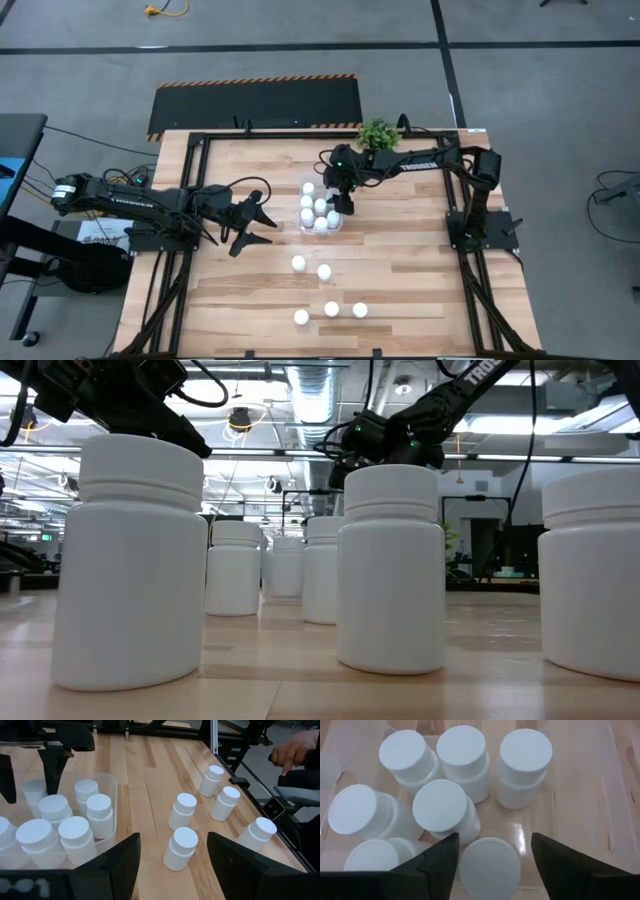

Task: Pick and place pill bottles into a basket
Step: Put the pill bottles into the container

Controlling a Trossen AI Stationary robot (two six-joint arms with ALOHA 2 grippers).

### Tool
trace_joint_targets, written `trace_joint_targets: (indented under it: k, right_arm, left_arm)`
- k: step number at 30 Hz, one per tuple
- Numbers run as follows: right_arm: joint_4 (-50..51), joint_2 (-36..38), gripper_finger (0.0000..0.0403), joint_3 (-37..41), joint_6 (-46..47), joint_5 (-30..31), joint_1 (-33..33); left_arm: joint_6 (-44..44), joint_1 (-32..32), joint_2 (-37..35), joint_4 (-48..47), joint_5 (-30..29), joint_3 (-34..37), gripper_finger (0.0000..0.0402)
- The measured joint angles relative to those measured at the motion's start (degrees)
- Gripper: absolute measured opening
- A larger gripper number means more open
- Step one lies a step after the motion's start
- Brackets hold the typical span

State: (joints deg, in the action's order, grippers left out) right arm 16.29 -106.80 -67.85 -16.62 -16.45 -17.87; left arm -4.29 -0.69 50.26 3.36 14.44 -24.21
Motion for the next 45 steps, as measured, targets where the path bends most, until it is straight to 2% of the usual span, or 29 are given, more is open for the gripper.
trace_joint_targets:
  k: [6,11,17,21,26,30,32,38,41,45]
  right_arm:
    - [3.02,0.0,0.0244,-3.24,-1.49,0.02,0.0]
    - [11.16,0.02,0.0244,-9.56,-4.76,0.08,-0.01]
    - [33.38,0.04,0.0245,-23.57,-6.36,3.21,-0.26]
    - [49.55,0.1,0.0245,-32.7,-2.94,3.05,-0.12]
    - [63.19,1.96,0.0245,-35.85,2.83,2.82,1.35]
    - [64.09,5.89,0.0245,-32.47,6.75,2.82,3.37]
    - [61.86,9.12,0.0245,-28.89,8.31,2.84,4.63]
    - [48.75,21.0,0.0245,-13.09,13.47,3.48,7.91]
    - [41.83,27.15,0.0245,-4.25,16.35,6.56,9.21]
    - [32.29,34.2,0.0245,7.12,19.69,10.76,10.52]
  left_arm:
    - [-0.02,0.0,0.0,0.0,-0.02,0.0,0.0218]
    - [0.0,0.0,0.0,0.0,-0.02,0.0,0.0218]
    - [0.13,0.0,0.0,0.02,-0.04,0.0,0.0218]
    - [0.36,0.0,0.0,0.04,-0.04,0.0,0.0218]
    - [2.87,0.02,0.0,0.63,1.37,-0.02,0.0218]
    - [4.45,-0.04,0.49,0.86,7.47,-0.04,0.0218]
    - [4.81,-0.08,1.34,0.88,8.29,-0.04,0.0218]
    - [8.55,-2.01,7.72,4.33,7.37,-0.1,0.0218]
    - [11.13,-3.34,11.33,5.51,6.98,-1.3,0.0218]
    - [14.04,-5.71,15.9,5.82,3.08,-4.51,0.0218]
